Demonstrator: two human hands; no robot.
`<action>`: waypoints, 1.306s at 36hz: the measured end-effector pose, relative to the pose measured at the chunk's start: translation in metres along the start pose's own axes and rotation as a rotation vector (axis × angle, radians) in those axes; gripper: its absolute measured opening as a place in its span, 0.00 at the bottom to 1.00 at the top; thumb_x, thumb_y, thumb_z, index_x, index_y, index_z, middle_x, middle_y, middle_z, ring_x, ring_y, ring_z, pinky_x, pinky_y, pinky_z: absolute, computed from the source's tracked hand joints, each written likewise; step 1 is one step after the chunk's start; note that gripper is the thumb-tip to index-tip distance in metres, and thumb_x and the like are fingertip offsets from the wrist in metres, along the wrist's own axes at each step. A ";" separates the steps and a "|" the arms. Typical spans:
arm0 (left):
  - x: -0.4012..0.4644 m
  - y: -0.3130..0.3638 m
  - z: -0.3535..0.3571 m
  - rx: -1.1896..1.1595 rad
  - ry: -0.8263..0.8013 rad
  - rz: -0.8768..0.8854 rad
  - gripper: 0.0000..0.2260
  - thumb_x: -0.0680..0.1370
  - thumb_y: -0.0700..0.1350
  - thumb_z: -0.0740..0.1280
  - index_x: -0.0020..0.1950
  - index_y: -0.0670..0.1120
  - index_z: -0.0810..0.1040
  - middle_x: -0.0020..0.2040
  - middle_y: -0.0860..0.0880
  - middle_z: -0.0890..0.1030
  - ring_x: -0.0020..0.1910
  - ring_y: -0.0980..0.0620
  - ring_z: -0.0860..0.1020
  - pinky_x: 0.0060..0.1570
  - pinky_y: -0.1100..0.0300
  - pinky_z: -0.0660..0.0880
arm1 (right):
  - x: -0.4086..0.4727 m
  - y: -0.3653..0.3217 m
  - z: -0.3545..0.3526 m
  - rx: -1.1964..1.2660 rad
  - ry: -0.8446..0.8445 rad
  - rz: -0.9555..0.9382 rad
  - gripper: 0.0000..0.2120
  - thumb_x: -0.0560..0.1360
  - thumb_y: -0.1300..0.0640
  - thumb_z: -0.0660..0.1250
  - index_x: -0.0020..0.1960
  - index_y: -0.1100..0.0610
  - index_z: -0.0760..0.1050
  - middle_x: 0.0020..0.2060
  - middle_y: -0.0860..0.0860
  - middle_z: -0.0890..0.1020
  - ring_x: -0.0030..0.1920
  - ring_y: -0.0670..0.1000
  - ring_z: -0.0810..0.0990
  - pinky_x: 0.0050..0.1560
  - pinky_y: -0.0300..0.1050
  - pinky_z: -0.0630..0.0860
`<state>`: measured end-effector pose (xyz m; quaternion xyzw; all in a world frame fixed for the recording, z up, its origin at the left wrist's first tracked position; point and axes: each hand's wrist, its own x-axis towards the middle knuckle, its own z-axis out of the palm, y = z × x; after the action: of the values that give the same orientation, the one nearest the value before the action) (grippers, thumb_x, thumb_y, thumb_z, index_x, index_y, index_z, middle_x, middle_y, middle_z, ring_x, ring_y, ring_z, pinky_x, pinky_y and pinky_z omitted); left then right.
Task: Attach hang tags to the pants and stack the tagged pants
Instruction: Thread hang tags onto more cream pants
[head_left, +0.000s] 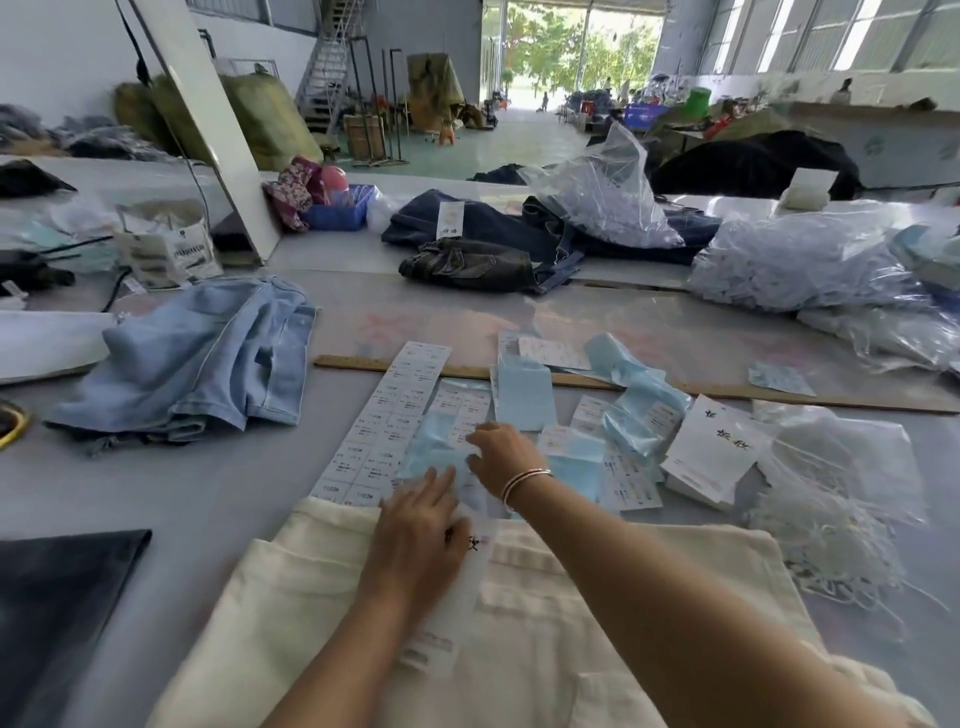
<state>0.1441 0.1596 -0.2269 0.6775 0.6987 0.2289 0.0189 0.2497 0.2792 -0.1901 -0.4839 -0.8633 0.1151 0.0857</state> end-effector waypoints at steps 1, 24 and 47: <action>0.001 0.000 0.000 0.008 -0.040 -0.007 0.22 0.75 0.47 0.61 0.68 0.41 0.74 0.70 0.43 0.72 0.70 0.45 0.70 0.69 0.46 0.64 | 0.006 -0.001 0.006 -0.028 -0.008 -0.012 0.16 0.78 0.57 0.60 0.64 0.60 0.75 0.64 0.56 0.75 0.68 0.57 0.69 0.65 0.50 0.69; 0.002 0.000 -0.001 0.090 -0.079 -0.044 0.20 0.72 0.54 0.47 0.52 0.50 0.75 0.54 0.52 0.77 0.56 0.50 0.73 0.55 0.55 0.66 | 0.019 0.014 0.025 -0.080 0.046 -0.126 0.16 0.81 0.52 0.55 0.59 0.54 0.79 0.60 0.51 0.79 0.59 0.56 0.73 0.56 0.47 0.71; 0.001 -0.004 0.004 -0.037 -0.066 -0.049 0.13 0.77 0.48 0.59 0.60 0.48 0.75 0.63 0.52 0.76 0.60 0.51 0.74 0.61 0.57 0.63 | 0.003 -0.003 0.022 -0.287 0.109 -0.234 0.11 0.81 0.57 0.55 0.53 0.58 0.75 0.49 0.54 0.82 0.49 0.57 0.81 0.47 0.46 0.70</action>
<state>0.1421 0.1618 -0.2316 0.6669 0.7098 0.2188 0.0600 0.2401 0.2774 -0.2107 -0.3930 -0.9153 -0.0464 0.0754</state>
